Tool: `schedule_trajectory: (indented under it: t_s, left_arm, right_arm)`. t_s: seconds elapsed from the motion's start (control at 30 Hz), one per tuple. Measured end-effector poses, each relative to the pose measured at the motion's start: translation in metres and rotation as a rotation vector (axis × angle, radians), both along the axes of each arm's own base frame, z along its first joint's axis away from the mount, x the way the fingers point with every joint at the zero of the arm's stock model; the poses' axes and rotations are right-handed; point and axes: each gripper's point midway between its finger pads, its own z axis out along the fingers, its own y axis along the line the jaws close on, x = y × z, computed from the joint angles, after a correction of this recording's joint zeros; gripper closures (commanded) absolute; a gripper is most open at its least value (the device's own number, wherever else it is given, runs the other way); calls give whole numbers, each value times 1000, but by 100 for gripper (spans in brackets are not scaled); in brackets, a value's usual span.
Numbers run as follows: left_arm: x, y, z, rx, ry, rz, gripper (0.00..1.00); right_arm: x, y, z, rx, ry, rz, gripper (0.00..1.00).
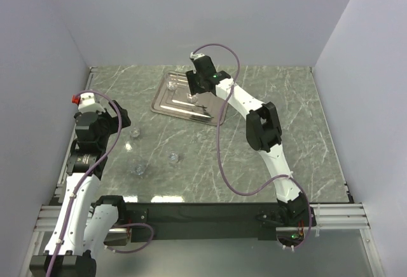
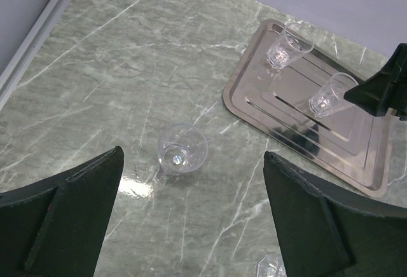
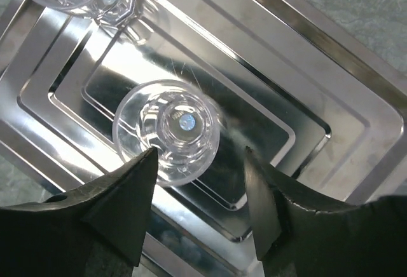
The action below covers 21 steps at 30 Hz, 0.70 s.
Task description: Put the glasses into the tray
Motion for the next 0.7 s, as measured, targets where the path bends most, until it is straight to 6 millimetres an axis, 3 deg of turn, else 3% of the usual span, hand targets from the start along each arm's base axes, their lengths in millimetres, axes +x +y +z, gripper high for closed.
schedule_trajectory:
  t_s: [0.17,0.4,0.47,0.6,0.7]
  left_arm:
    - [0,-1,-1,-3,2,-4,3]
    - [4,-6,-9,-21,29,-24,3]
    - [6,-8,-12,-34,39,-29,3]
    - [12,-11,-24,-58,78,-39,2]
    - [17,-13,-39,-78,130,-38,3]
  right_arm:
    - [-20,-12,26,-45,-22,80,27]
    - [-88,-33,130,-27,-167,353,24]
    - [-112,-42,149,-17,-204,424,24]
    - [-158,-63,163,-25,-244,533,24]
    - [-191,-81,153,-35,-235,592,24]
